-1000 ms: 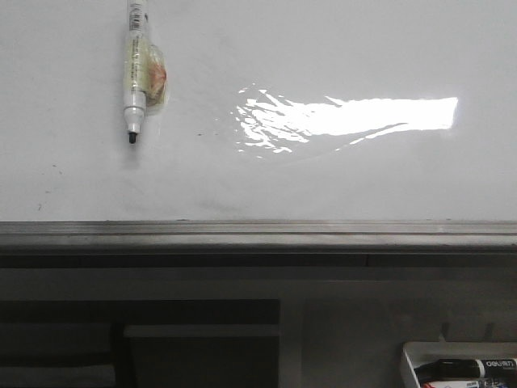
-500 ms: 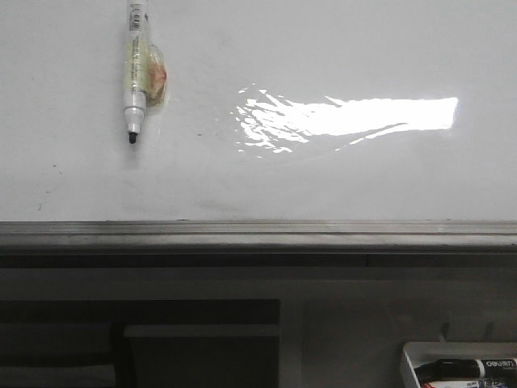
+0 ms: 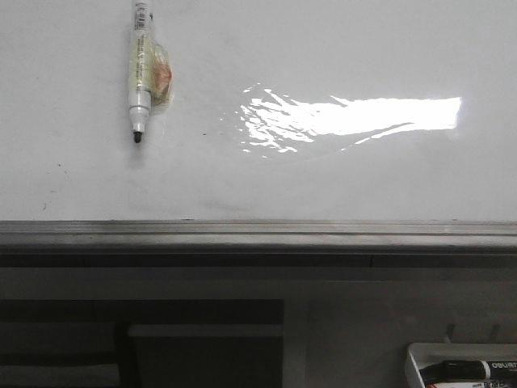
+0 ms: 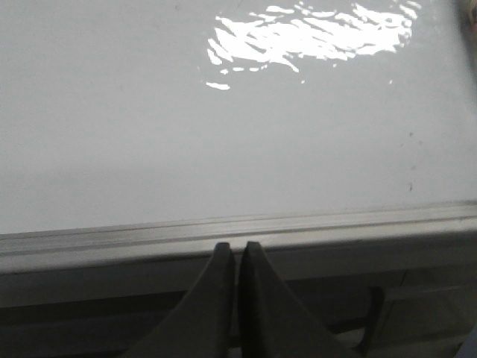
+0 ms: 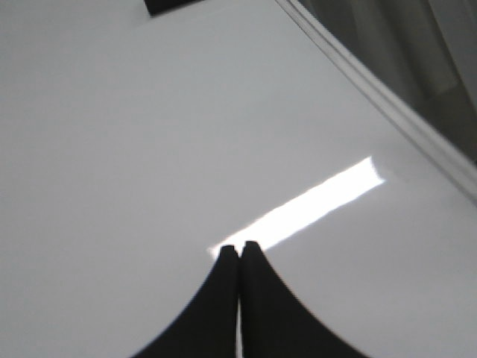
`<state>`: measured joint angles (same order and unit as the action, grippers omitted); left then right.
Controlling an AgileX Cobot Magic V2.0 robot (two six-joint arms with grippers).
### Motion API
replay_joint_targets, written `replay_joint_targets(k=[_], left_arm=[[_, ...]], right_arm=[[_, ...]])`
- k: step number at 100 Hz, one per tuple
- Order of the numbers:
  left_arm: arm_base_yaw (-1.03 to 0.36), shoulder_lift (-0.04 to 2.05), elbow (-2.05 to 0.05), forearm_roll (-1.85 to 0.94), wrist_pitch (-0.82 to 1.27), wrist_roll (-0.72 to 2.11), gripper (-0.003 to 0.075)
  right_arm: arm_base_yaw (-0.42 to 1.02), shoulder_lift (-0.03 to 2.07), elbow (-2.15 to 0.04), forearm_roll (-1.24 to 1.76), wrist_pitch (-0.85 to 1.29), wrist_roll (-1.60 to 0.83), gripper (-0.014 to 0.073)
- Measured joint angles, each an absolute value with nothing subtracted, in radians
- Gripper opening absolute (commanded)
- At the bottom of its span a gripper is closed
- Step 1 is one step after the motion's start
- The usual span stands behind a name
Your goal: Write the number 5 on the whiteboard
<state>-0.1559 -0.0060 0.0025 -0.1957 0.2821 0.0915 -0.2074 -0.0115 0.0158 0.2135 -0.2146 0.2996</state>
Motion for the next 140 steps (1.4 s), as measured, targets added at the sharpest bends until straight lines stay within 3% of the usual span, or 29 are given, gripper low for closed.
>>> replay_joint_targets(k=[25,45,91,118,140], left_arm=[[-0.156,-0.006,0.002,-0.502,0.137,0.091,-0.002],[-0.156,-0.006,0.002,-0.589,0.083,0.091,-0.002],[-0.156,-0.006,0.002,-0.753,0.07,0.091,-0.002],[-0.156,0.008,-0.09,-0.694,0.101,0.091,-0.0021],[-0.156,0.261,-0.341,-0.428,0.322,0.091,0.0005]], right_arm=[[-0.043,-0.012,0.016,0.163,-0.14,0.346,-0.0062],[0.065,-0.012,0.016,0.13,-0.165,0.345,-0.0062],[0.085,-0.012,0.016,0.24,-0.335,0.353,-0.0061],[0.091,0.029,-0.175,0.023,0.13,0.317,-0.0061],[0.091,0.249,-0.4,-0.203,0.324,0.308,-0.0061]])
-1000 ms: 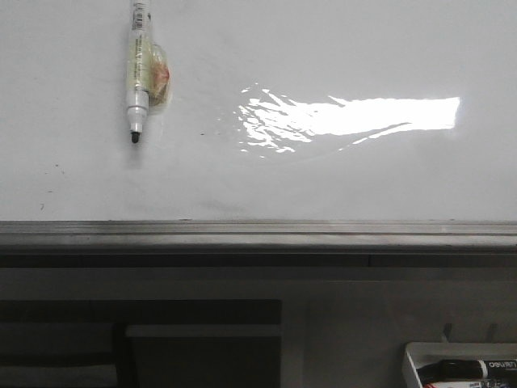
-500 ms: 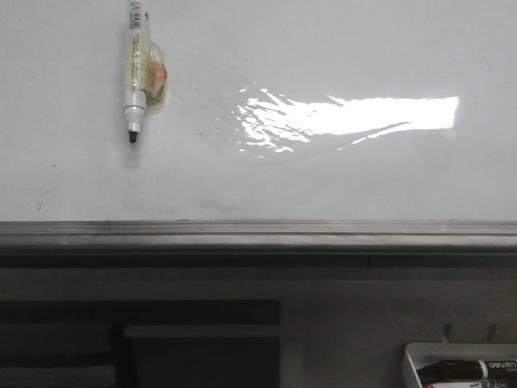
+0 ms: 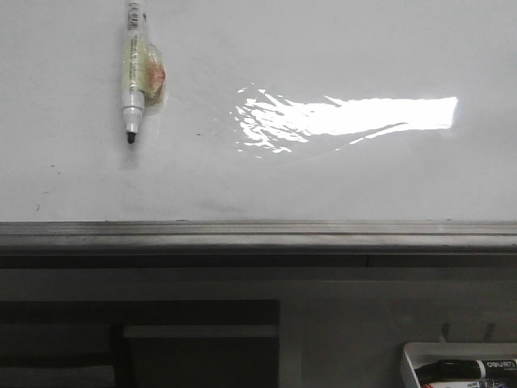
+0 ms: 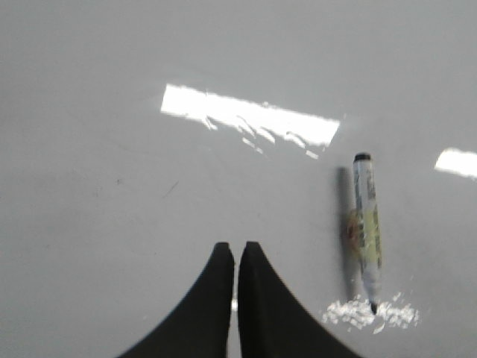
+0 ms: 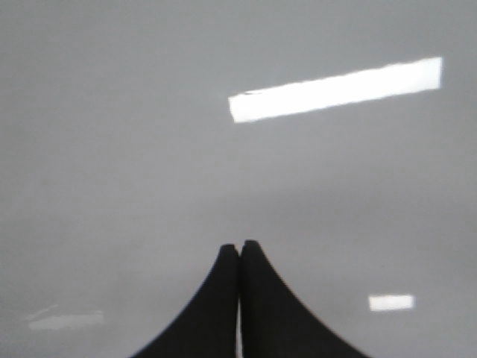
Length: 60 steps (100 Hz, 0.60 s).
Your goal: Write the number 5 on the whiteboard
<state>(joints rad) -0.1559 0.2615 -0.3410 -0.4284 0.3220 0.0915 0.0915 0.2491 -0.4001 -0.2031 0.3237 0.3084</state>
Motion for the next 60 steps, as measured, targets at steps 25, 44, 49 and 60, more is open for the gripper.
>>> replay_joint_targets(k=[25,44,49,60], left_arm=[[-0.158,0.552,-0.505,-0.375,0.431,0.109,0.0351],[-0.269,0.687,-0.555,-0.372,0.44,0.127,0.0356],[-0.314,0.724,-0.563,-0.372,0.43,0.134,0.0356],[-0.42,0.795,-0.569,-0.38,0.343,0.139,0.0356]], right_arm=[[0.091,0.408,-0.503,-0.251,0.398,0.296,0.0007],[0.12,0.414,-0.503,-0.251,0.398,0.265,0.0332],[0.133,0.414,-0.503,-0.252,0.398,0.265,0.0384],[0.148,0.414,-0.503,-0.252,0.398,0.263,0.04]])
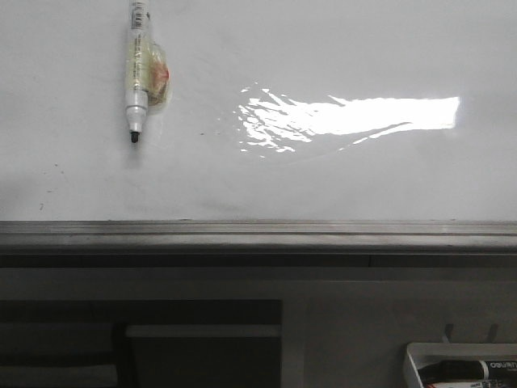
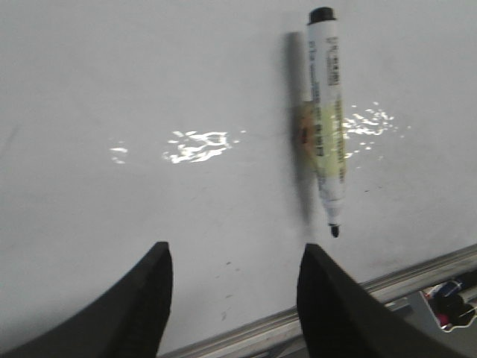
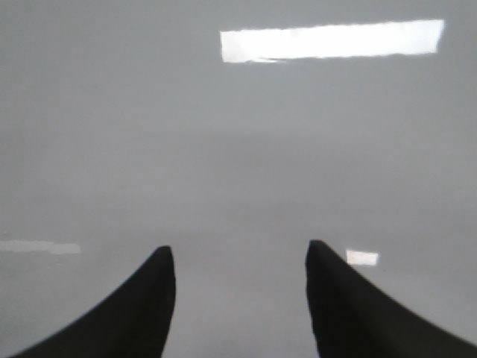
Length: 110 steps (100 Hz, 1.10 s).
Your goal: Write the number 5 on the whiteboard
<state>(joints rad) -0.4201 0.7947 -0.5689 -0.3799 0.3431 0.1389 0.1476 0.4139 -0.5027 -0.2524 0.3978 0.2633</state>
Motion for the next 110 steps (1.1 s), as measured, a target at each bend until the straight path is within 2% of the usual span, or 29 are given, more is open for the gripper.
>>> replay_joint_targets(k=[15,32,55,75,88,93,98,99,100,107,110], left_arm=[[-0.54,0.907,-0.575,-0.444,0.191,0.14,0.0342],[-0.622,1.035,-0.624,-0.474,0.126,0.142,0.0326],[-0.631,1.191,-0.678,-0.5,0.094,0.142,0.0321],[-0.636,1.271,-0.689,-0.507,0.08,0.142,0.024],[-0.64,1.288,-0.693,-0.511,0.053,0.142,0.0235],[-0.641,1.292,-0.693,-0.513,0.046,0.142,0.0206],[-0.641,1.294,-0.693,-0.513,0.041,0.142,0.0146],[-0.641,1.294,-0.693,-0.513,0.041,0.142,0.011],[-0.641,1.294,-0.693,-0.513,0.039,0.142,0.011],[-0.641,1.296,-0.693,-0.515,0.038,0.142,-0.0024],[-0.641,1.295,-0.693,-0.515,0.038,0.142,-0.0019]], right_arm=[[0.15,0.418,-0.503,-0.252,0.398,0.263,0.04],[0.15,0.422,-0.503,-0.252,0.398,0.263,0.04],[0.15,0.422,-0.503,-0.252,0.398,0.263,0.04],[0.15,0.422,-0.503,-0.229,0.389,0.263,0.04],[0.15,0.422,-0.503,-0.209,0.376,0.263,0.04],[0.15,0.422,-0.503,-0.207,0.373,0.263,0.04],[0.15,0.422,-0.503,-0.207,0.373,0.263,0.04],[0.15,0.422,-0.503,-0.207,0.373,0.263,0.04],[0.15,0.422,-0.503,-0.207,0.373,0.263,0.04],[0.152,0.422,-0.503,-0.207,0.373,0.263,0.04],[0.155,0.422,-0.503,-0.207,0.373,0.263,0.04]])
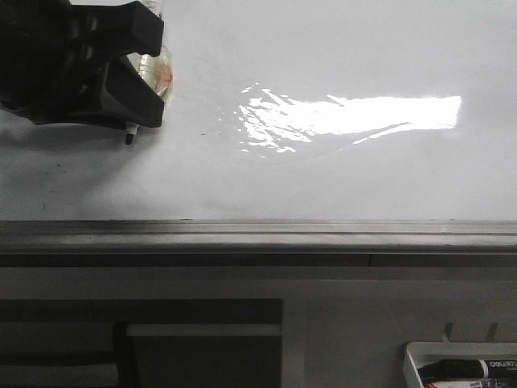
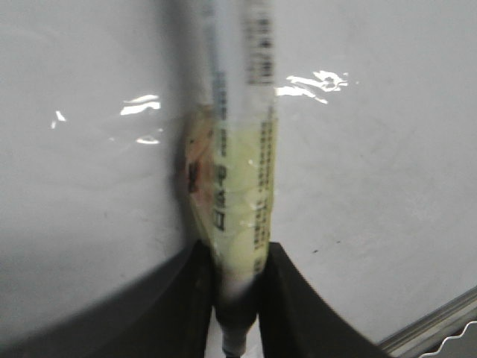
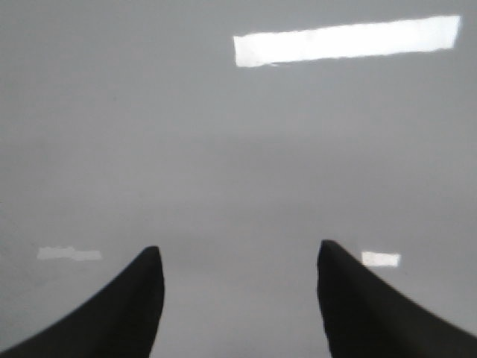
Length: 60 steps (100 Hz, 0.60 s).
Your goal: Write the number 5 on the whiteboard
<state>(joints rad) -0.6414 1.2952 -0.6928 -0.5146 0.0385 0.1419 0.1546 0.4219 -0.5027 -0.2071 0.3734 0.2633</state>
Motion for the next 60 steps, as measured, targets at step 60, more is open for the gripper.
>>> replay_joint_targets(k=[60], left_arm=[[-0.848,1.158,-0.692,-0.173,0.436,0.441,-0.002]], right_arm=[[0.776,0.671,-0.589,-0.203,0.4,0.095,0.0399]])
